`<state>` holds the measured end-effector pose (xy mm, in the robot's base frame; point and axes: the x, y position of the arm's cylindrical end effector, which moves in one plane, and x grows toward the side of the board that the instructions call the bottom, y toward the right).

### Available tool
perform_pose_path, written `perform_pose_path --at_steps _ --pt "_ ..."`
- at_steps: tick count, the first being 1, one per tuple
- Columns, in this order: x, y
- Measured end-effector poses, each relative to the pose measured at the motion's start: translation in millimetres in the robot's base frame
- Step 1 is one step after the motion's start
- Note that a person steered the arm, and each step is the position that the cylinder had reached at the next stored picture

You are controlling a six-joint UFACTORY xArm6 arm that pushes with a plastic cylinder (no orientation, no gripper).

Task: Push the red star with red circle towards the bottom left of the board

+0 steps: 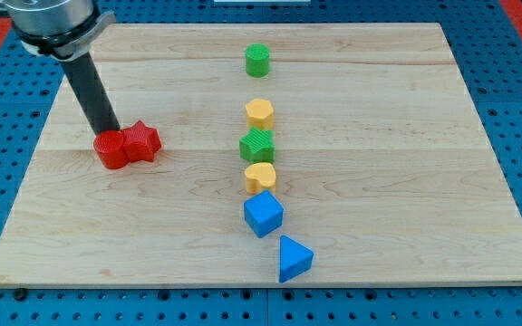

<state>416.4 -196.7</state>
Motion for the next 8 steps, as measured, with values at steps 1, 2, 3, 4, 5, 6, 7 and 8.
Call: perform_pose_path --at_steps 1,2,3,4,5,6,7,8 --pt "-15.7 58.1" --pt "-15.8 96.9" --pt "-10.0 104.5" --pt "10.2 80.2" --pt "10.2 30.9" --pt "10.8 -1.8" --pt "20.9 -29.0" --pt "39.9 -39.6"
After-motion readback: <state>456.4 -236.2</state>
